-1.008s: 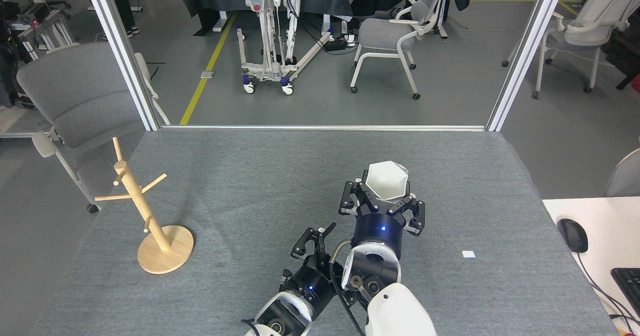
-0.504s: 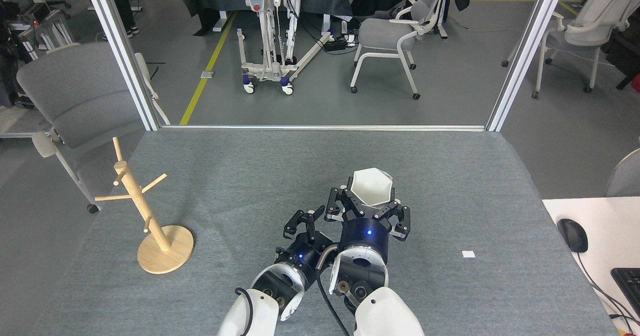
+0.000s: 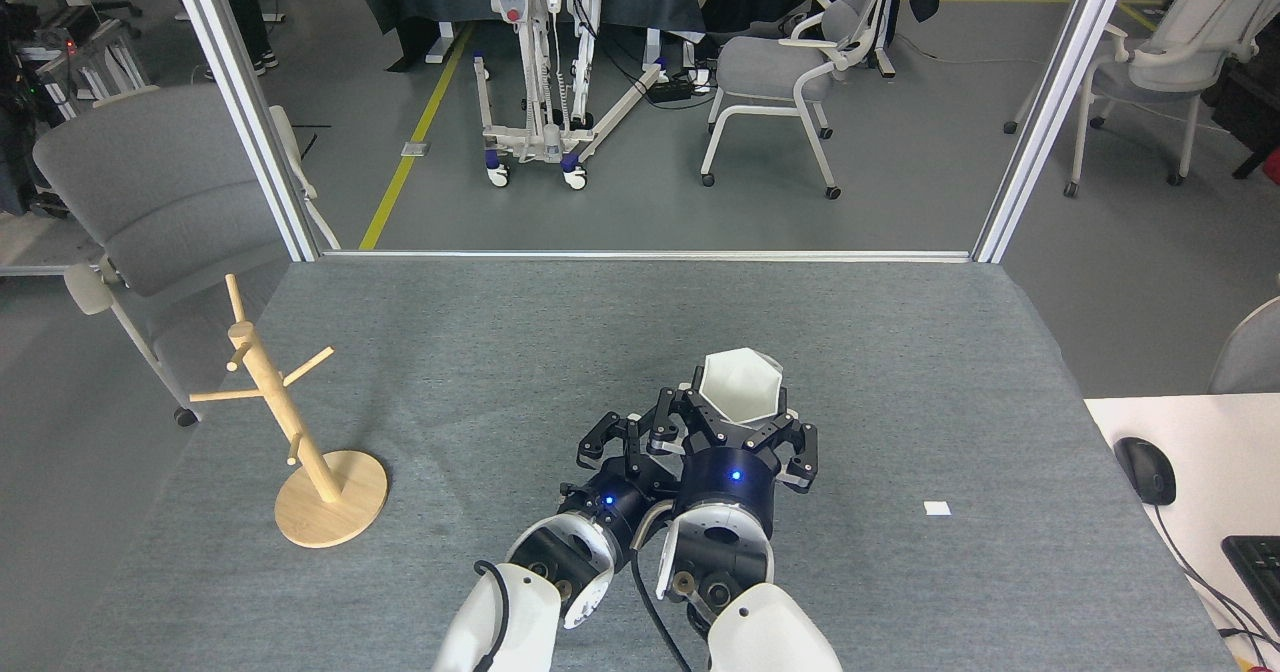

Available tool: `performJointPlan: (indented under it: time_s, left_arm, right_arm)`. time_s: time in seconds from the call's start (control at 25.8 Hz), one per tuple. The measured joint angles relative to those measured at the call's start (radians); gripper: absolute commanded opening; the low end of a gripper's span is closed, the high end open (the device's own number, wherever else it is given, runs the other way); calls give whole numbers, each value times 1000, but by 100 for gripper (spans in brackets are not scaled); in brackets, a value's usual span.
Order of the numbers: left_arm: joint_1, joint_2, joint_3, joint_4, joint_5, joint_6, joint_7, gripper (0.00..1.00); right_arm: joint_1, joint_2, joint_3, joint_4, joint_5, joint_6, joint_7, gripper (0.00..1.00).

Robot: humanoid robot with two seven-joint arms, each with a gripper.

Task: Hang cup on storage rack
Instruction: 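Grasp the cup with the left gripper beside the right gripper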

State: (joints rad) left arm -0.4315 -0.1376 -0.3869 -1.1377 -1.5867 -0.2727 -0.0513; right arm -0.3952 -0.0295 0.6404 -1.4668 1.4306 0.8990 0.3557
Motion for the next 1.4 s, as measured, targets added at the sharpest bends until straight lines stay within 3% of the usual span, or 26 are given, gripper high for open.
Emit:
performJointPlan:
  time_s: [0.27,0.58,0.62,0.66,0.7,0.74,0.78,1.12,1.2,1.28,1.32,1.4]
  left_arm:
    - [-17,-1,-4,19,3,-75,0,99]
    - [-22,-1,2,27,6,-90,1,96]
    - [-22,-1,4,29,9,-90,1,87]
    - [-23,-1,5,31,13,-84,1,70]
    - [-24,-1,6,31,18,-73,2,43]
    - [-24,-1,5,31,21,-66,2,7]
    - [-24,1,5,30,23,-62,1,0]
    - [-16,11,5,30,27,-67,-11,0]
    - [-16,12,6,30,28,-68,-12,0]
    - [-16,13,6,30,28,-68,-14,0]
    - [-16,13,6,30,28,-69,-16,0]
    - [-17,14,6,31,28,-69,-23,0]
  right_arm:
    - [1,26,30,24,-1,-1,-3,25]
    - [2,40,47,38,-1,6,-13,23]
    - [2,44,47,42,-1,6,-13,24]
    - [2,47,48,45,-1,6,-13,23]
    - [2,49,48,50,-1,6,-14,23]
    - [2,51,48,54,-1,6,-14,23]
    - [3,54,48,60,-1,9,-15,23]
    - [8,70,49,83,-1,15,-21,27]
    - [8,72,49,85,0,15,-19,41]
    - [9,73,47,87,0,15,-17,75]
    - [8,73,45,88,0,15,-16,85]
    - [8,73,40,89,0,15,-13,97]
